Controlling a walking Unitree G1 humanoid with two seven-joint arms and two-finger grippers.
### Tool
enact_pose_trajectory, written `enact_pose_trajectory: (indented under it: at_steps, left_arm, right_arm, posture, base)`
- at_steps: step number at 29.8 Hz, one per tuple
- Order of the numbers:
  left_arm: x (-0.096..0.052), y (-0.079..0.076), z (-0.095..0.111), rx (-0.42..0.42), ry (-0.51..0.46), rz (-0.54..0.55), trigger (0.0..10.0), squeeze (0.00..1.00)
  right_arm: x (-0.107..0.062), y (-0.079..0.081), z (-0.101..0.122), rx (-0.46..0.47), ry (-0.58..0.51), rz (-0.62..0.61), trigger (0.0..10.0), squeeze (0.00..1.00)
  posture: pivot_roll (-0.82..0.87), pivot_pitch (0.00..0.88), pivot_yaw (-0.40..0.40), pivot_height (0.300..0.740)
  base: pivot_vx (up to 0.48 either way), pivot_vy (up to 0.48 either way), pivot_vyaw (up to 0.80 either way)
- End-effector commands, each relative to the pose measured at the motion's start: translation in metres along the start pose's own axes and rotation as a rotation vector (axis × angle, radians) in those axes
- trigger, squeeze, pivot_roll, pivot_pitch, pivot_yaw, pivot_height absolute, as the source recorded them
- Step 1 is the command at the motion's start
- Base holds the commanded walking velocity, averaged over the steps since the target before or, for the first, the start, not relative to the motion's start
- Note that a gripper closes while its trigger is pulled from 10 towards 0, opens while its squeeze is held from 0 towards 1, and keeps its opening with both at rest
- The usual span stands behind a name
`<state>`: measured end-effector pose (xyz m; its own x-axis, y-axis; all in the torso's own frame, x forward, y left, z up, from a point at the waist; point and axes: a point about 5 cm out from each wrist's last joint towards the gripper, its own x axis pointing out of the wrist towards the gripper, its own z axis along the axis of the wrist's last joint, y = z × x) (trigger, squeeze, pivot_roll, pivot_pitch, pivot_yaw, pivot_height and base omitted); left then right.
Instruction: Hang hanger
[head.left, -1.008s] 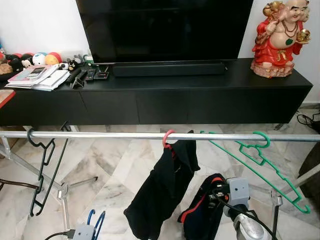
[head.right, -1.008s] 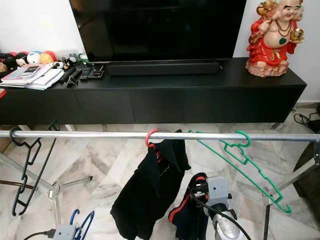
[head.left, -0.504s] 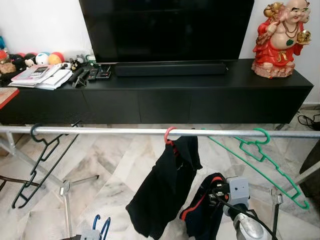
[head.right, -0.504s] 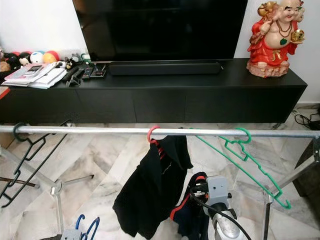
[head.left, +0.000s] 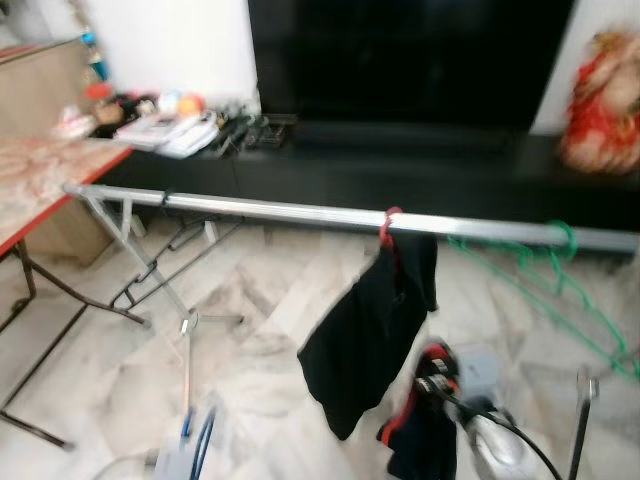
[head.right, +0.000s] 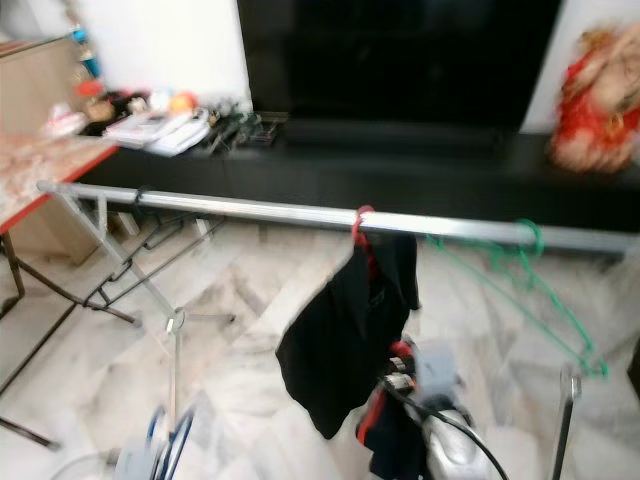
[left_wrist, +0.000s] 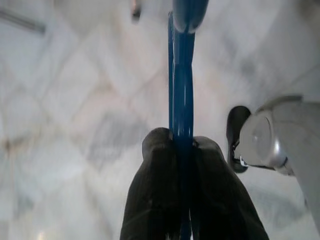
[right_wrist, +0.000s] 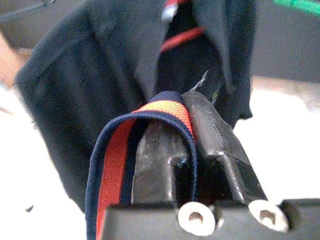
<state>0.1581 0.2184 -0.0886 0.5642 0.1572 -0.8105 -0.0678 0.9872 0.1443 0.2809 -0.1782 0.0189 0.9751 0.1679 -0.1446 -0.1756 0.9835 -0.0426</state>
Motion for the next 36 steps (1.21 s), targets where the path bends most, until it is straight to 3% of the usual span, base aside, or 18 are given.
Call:
enact_pose_trajectory:
  at_steps: [1,8,20,36]
  left_arm:
    - [0.0031,0.0036,0.0191,0.0,-0.061,0.011,10.0,0.0]
    - [0.0031,0.0036,0.0187,-0.004,-0.06,0.014,10.0,0.0]
    - [0.0029,0.0053,0.0153,-0.017,-0.038,0.027,10.0,0.0]
    - [0.0022,0.0038,0.0101,-0.019,-0.018,0.019,10.0,0.0]
  right_arm:
    - [0.0015,0.0022,0.0024,0.006,-0.015,0.001,10.0,0.0]
    - [0.0016,0.0027,0.0023,0.007,-0.015,0.0,10.0,0.0]
    - [0.0017,0.0054,0.0016,0.012,-0.013,0.004,10.0,0.0]
    - [0.0019,0.0059,0.0014,0.01,-0.01,0.008,10.0,0.0]
  posture:
    - [0.02,0.033,0.045,0.74]
    - [0.03,0.04,0.044,0.74]
    - [0.03,0.046,0.046,0.74]
    - [0.03,0.045,0.046,0.74]
  base:
    - [-0.337,0.0,0.0]
    - [-0.335,0.0,0.0]
    - [0.0,0.0,0.0]
    - [0.0,0.477,0.0]
